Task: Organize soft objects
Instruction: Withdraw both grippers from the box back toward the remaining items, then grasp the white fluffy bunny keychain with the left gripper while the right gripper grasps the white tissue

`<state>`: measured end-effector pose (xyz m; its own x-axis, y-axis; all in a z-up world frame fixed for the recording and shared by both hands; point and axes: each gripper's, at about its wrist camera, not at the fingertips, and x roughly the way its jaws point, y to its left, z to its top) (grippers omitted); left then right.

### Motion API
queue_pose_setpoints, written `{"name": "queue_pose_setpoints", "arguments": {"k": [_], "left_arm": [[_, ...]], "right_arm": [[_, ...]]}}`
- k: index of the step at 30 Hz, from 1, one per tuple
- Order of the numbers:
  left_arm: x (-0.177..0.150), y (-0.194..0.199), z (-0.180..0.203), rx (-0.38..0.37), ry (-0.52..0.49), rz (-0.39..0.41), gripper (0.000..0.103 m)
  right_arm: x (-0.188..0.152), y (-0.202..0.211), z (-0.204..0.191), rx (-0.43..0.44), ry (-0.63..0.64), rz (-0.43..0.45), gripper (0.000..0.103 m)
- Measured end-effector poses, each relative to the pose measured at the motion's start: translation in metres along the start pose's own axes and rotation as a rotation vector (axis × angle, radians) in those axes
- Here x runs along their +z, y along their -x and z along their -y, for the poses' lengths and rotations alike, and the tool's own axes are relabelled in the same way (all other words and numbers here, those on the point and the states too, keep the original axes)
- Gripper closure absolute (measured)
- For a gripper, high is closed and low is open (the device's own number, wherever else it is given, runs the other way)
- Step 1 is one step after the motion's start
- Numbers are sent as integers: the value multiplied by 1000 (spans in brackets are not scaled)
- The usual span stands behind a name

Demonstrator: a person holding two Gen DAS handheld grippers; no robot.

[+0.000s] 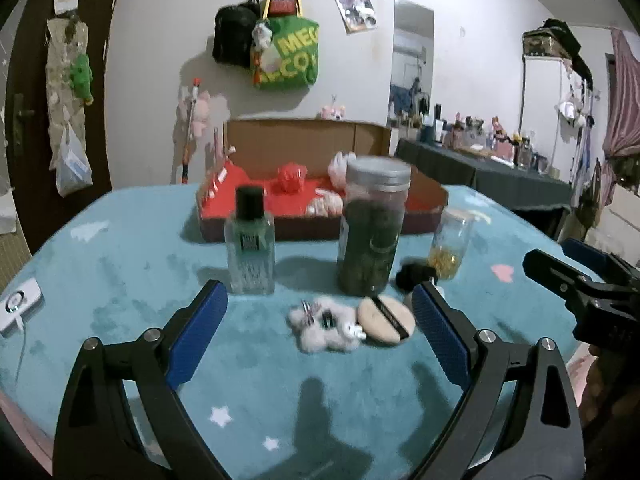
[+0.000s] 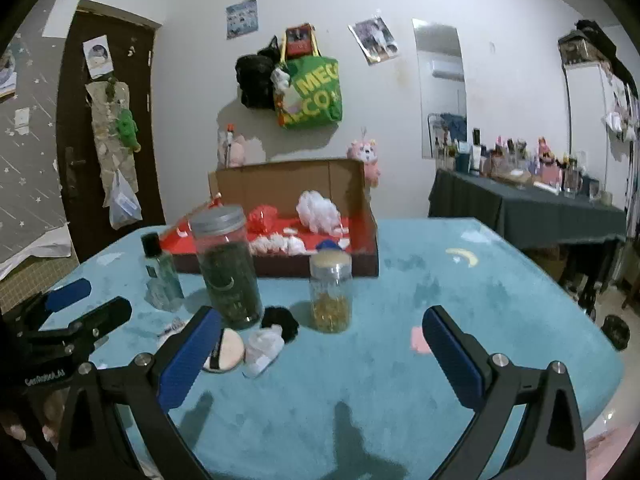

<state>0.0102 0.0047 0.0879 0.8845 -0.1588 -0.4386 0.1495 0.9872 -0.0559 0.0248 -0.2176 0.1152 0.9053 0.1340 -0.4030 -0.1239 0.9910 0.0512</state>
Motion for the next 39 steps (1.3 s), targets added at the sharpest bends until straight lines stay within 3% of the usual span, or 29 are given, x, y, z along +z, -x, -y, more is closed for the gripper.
{"name": "queue_pose_setpoints", "arguments": {"k": [13,19,26,33,36,39], "left_arm": [[-11,-30,-7,-1,1,-106,8],[-11,-50,-10,-14,-20,-220,8],[-11,-77,-4,-11,-111,-356,8],[-10,-84,-11,31,-132,-388,8],[-10,-82,-21,82,-134,-381,8],[-10,-79,-28,54,-106,-388,8]], "right_arm": [[-23,-37,7,16,-35,-120,0],[-27,-46,8,21,-38,-153,0],[-24,-55,10,33,-44,-185,0],[-24,-63,11,43,-46,-210,0],[-24,-66,11,49,-44,-225,0],[-23,-71,9,63,-38,-238,0]]}}
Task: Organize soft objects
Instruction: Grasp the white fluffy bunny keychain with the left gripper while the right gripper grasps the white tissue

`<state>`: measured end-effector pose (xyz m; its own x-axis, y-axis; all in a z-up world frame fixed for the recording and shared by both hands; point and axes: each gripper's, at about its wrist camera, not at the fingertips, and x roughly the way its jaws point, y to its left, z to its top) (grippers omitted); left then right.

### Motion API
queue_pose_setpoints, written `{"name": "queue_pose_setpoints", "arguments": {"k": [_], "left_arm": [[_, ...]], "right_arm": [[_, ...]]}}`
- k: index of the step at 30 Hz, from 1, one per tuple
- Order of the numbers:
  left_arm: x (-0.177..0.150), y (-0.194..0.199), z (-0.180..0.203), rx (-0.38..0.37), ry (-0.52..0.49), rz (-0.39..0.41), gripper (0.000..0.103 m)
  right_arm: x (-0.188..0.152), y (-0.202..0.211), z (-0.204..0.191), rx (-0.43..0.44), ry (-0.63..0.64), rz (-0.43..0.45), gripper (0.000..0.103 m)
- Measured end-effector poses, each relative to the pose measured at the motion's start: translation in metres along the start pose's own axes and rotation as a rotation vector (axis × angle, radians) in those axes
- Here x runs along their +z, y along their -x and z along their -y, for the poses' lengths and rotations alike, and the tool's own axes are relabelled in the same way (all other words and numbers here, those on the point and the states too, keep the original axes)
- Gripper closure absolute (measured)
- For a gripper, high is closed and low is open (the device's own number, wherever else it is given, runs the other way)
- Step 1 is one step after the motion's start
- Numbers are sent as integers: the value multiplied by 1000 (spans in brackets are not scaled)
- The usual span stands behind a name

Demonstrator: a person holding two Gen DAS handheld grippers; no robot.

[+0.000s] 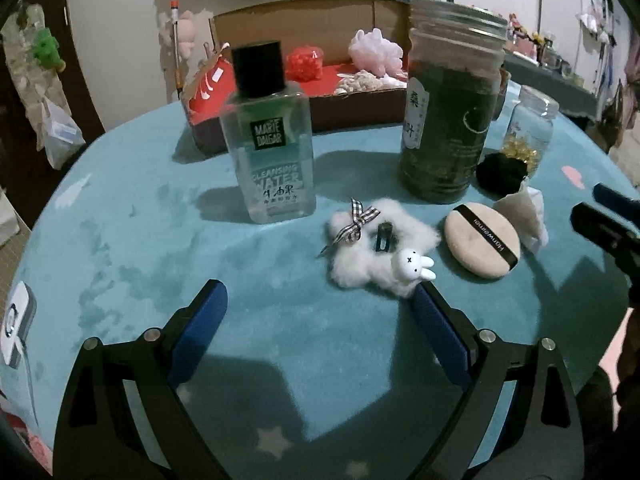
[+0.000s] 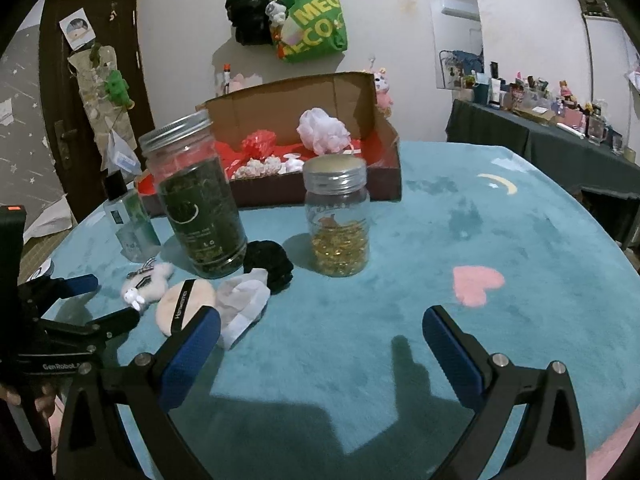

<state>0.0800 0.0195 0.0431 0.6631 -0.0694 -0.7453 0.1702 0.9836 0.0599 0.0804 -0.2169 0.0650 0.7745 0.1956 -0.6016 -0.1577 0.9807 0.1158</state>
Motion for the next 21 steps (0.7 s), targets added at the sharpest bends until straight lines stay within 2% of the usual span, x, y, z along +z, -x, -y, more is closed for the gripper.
{"name": "queue_pose_setpoints", "arguments": {"k": [4,10,12,13,16,18,19,20,21], "left_arm": [[7,2,3,-67,-16,4,8],[23,-8,5,-86,-34,0,9],[27,-14,3,-93,-34,-17,9],[27,-17,3,-97,-35,-23,10],[27,-24,4,-143,-47,-44,28],[25,-23,7,-157,-69,-28,39],[25,-21,9,-181,-79,-22,51],[24,-20,9,-192,-80,-15,59],[23,-19,10,-192,-82,-11,59]], "right_arm": [[5,-7,-3,53,-3,-28,0],[13,-20,-7,124,8,-72,0],[15,-24,-9,134,11,-88,5],[16,-28,-10,140,13,-100,11],[14,-38,-13,173,13,-143,24],[11,-41,-16,181,25,-153,32],[10,-40,-18,175,41,-142,44],[9,-39,-20,202,51,-140,66],[9,-39,-21,243,51,-153,77]]}}
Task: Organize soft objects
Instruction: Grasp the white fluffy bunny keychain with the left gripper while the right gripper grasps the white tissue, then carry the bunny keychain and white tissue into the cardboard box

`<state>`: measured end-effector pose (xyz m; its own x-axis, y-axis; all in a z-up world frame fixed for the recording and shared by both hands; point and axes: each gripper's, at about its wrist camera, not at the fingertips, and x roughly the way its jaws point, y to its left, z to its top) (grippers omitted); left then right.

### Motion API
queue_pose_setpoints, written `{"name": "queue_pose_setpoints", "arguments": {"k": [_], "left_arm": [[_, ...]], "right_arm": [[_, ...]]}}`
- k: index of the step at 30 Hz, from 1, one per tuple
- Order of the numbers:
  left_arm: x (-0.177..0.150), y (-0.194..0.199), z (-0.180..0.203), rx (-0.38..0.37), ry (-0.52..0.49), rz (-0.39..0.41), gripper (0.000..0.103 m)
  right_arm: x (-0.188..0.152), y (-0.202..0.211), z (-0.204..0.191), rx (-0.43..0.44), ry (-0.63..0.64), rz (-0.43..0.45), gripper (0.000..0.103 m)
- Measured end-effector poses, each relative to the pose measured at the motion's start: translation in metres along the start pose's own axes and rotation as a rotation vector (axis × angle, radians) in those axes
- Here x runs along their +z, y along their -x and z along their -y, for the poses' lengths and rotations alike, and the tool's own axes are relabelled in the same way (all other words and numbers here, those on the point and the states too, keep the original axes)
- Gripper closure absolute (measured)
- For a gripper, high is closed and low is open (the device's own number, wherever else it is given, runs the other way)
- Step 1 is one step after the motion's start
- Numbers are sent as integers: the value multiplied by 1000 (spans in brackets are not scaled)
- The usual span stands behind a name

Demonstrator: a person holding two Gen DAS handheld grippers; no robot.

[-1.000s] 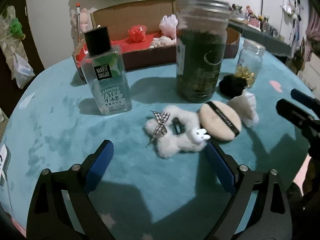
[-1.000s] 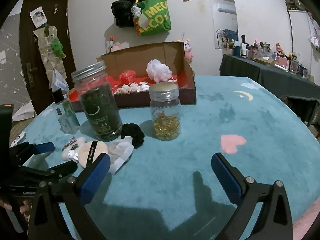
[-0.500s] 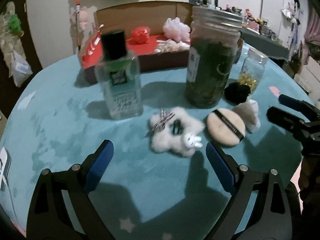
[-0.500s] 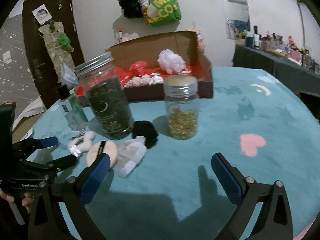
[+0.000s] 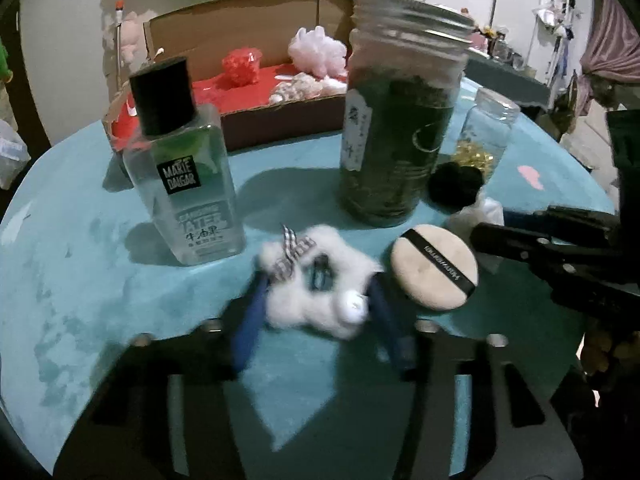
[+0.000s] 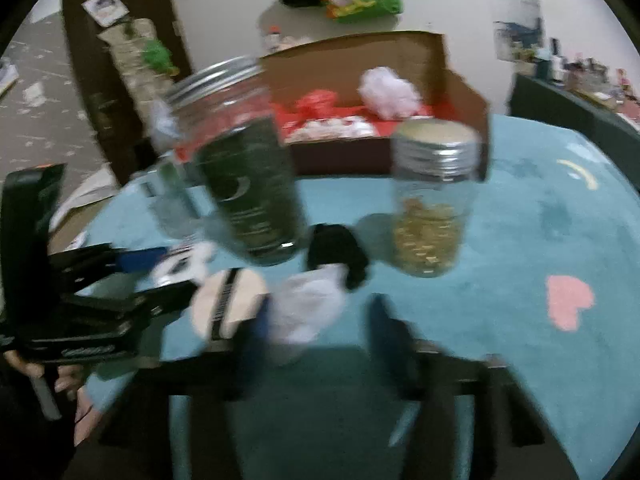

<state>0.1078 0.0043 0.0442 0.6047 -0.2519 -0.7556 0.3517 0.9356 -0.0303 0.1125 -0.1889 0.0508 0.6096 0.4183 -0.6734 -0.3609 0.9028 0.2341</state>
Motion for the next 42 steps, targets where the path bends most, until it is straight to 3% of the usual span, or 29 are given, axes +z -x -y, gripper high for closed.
{"name": "queue_pose_setpoints", "arguments": {"k": [8,17,30,42], "left_arm": [[-1,21,6,-51,5,61,60],[0,26,8,-45,5,72,60],[-3,40,-20,23,53,69,60],[-3,39,-75,131,132,25,60]], "right_arm": [[-2,16,-15,3,57,44,80],[1,21,-13,-1,54,56,80],[5,34,17,-68,-6,54,80],[17,41,56,-158,-46,29,80]]}}
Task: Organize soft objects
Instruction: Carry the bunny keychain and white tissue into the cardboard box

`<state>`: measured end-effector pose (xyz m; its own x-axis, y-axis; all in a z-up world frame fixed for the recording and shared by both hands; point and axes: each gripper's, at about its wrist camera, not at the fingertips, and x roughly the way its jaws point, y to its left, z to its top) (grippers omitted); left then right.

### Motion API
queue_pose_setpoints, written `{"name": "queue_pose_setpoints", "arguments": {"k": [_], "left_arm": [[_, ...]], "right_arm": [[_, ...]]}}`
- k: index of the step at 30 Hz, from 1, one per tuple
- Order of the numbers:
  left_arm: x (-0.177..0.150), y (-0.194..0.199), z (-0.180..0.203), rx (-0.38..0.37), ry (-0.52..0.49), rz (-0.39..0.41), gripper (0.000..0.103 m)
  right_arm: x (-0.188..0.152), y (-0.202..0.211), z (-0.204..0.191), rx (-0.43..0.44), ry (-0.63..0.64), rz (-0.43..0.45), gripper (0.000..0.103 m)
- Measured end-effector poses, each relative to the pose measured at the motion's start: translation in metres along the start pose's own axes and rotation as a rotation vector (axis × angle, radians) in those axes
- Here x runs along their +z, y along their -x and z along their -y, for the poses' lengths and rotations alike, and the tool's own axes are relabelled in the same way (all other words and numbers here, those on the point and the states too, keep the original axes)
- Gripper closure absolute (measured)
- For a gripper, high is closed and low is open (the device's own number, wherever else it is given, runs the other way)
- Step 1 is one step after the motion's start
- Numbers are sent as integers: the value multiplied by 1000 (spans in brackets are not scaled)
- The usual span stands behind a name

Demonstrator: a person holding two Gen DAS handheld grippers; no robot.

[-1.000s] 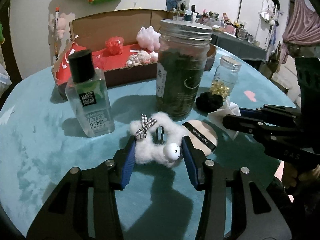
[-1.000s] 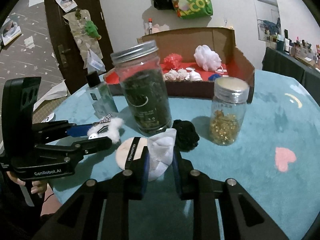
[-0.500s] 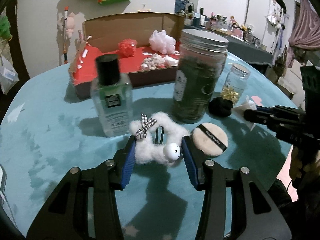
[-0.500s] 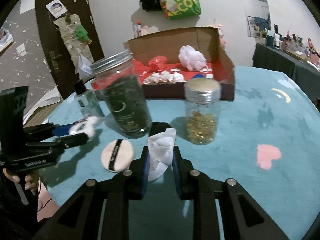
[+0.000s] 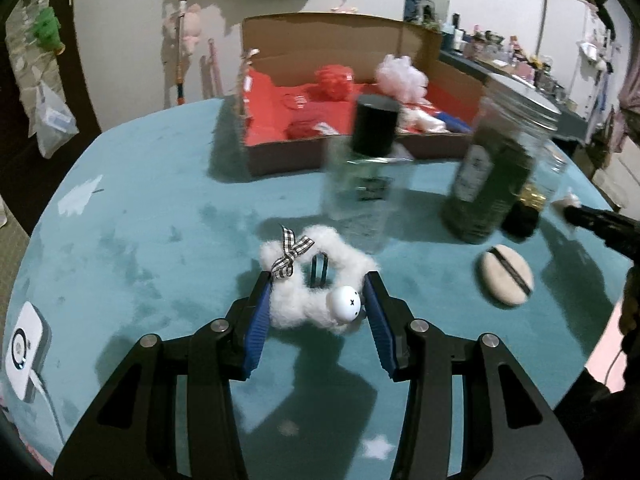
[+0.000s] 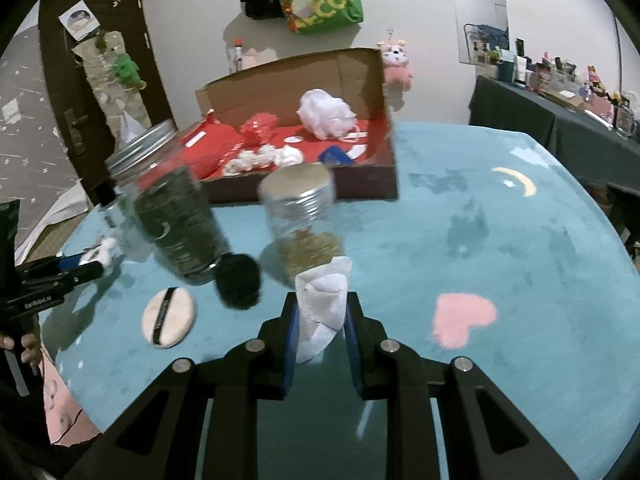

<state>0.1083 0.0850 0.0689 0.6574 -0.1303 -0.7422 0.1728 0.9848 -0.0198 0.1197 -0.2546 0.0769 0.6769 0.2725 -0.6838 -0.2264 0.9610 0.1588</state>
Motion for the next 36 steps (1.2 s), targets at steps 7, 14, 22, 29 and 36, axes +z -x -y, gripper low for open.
{"name": "queue_pose_setpoints", "arguments": {"k": [7,14,22,29,36], "left_arm": [[21,-11,-22,12,-7,-11,60],[46,-19,-36,-28,-33,-4,60],[76,-33,-47,-80,-57,-5,60],[97,-34,-51,-139,-79,3,60],[126,-34,-37,-205,-137,11,60]], "right_arm": [[23,-6,25,-39,-8,-13,80],[51,-13,39,-42,9,-19,80],[81,-23,43,33,25,-33,80],[100,-37,38,115,32,-66,80],[120,-51,26,177,62,-94,80]]}}
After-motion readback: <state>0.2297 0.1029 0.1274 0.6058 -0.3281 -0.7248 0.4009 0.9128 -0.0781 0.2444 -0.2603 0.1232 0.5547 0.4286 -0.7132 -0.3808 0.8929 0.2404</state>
